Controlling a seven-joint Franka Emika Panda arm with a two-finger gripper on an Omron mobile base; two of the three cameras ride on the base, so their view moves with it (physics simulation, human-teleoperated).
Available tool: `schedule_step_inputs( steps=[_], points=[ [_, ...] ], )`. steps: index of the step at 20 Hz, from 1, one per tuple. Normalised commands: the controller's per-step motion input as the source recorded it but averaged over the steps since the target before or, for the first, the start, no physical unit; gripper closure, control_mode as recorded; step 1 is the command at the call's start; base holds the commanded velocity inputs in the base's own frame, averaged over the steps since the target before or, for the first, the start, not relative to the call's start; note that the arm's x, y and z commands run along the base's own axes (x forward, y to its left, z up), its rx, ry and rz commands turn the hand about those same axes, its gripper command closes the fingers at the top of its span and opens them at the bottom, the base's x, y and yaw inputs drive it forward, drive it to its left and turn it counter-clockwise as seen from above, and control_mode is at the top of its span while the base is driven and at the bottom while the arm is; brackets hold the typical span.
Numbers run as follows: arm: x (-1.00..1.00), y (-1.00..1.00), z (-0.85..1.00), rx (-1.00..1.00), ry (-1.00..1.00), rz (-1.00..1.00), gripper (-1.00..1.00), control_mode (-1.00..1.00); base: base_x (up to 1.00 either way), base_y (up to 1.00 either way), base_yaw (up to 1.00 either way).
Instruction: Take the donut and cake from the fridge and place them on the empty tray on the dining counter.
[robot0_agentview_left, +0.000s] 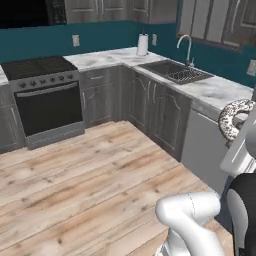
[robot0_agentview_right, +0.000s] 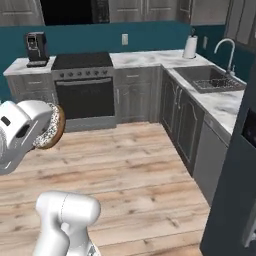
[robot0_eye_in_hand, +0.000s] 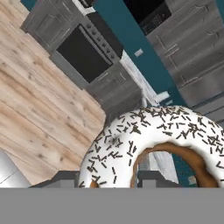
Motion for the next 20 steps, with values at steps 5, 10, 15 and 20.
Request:
schedule_step_inputs(
  steps=[5, 10, 15, 20],
  points=[
    [0.0, 0.0, 0.0, 0.0, 0.0, 0.0, 1.0, 1.0, -0.33, -0.07, 0.88],
    [0.0, 0.0, 0.0, 0.0, 0.0, 0.0, 1.0, 1.0, -0.41, -0.04, 0.85],
    [0.0, 0.0, 0.0, 0.0, 0.0, 0.0, 1.0, 1.0, -0.47, 0.0, 0.81],
    [0.0, 0.0, 0.0, 0.0, 0.0, 0.0, 1.0, 1.0, -0.42, 0.0, 0.76]
  ],
)
